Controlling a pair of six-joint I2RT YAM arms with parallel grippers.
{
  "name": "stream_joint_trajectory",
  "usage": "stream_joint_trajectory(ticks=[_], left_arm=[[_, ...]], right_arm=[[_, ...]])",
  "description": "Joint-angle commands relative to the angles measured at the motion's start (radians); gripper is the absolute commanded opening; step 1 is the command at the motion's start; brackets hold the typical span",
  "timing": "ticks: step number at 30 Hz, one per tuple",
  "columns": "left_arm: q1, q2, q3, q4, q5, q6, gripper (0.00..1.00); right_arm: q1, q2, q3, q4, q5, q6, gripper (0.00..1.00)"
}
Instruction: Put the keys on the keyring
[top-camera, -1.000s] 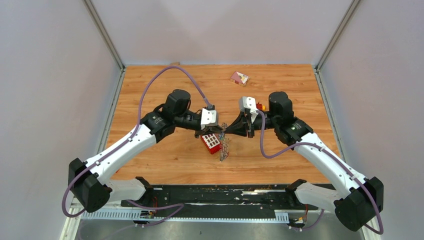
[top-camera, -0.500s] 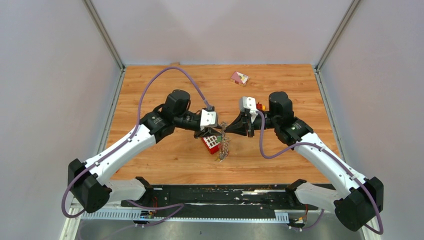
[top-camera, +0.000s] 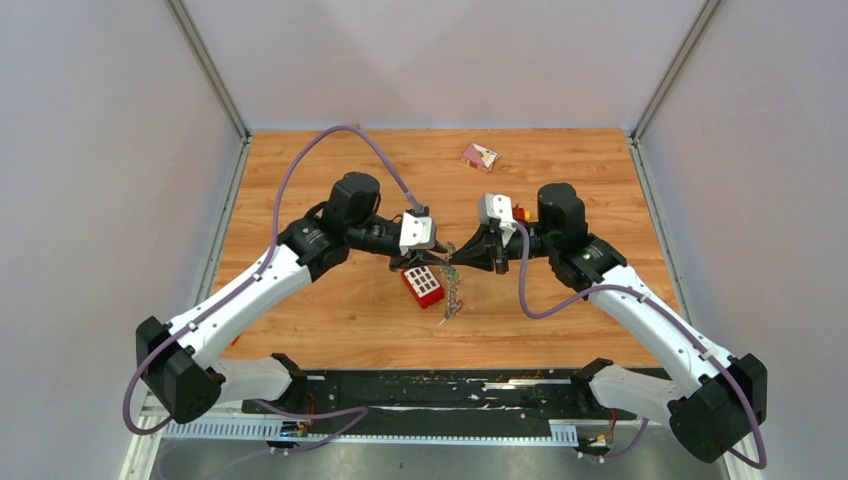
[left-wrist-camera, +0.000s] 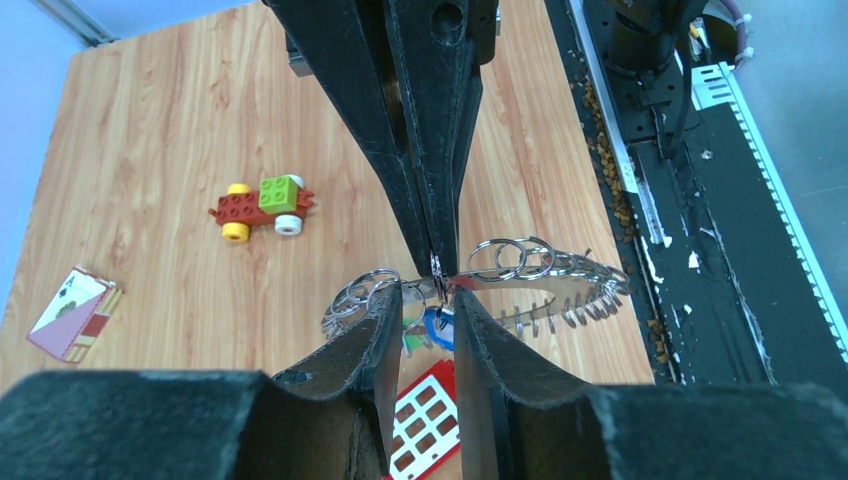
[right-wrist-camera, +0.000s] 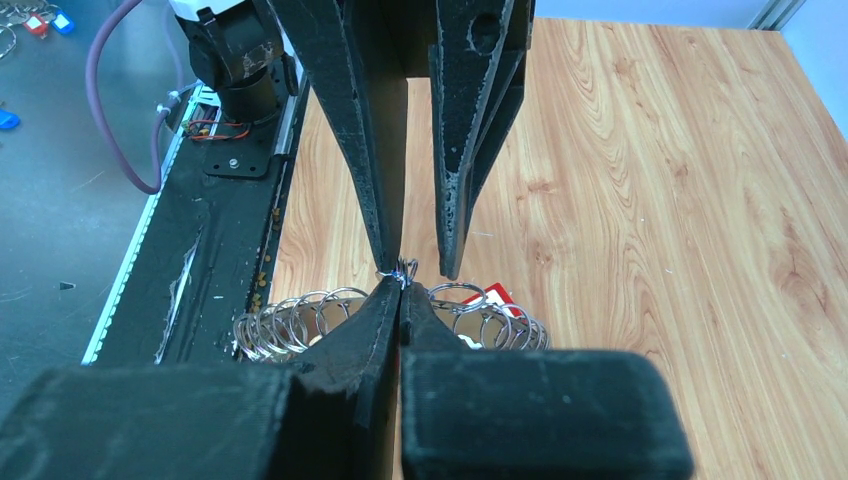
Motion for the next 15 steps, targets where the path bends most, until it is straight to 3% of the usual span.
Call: stream_joint_trajectory(ticks=[1,10,15], left_arm=[[0.000,0.012,0.016,0.036,0.037,-0.031,0.32],[0.000,0.024,-0.002,0.066,0.048,-0.060,0.26],[0.000,0.031,-0.007,0.081,0.053,-0.077,0.12]], right_arm=[[-0.003,-0.017,0.018,0.043,-0.023,-0.015,0.00],[-0.003,-0.019,0.013,0.047,-0.022,-0.015,0.00],[-0.003,-0.018,0.010,0.050,-0.020,-0.015,0.00]])
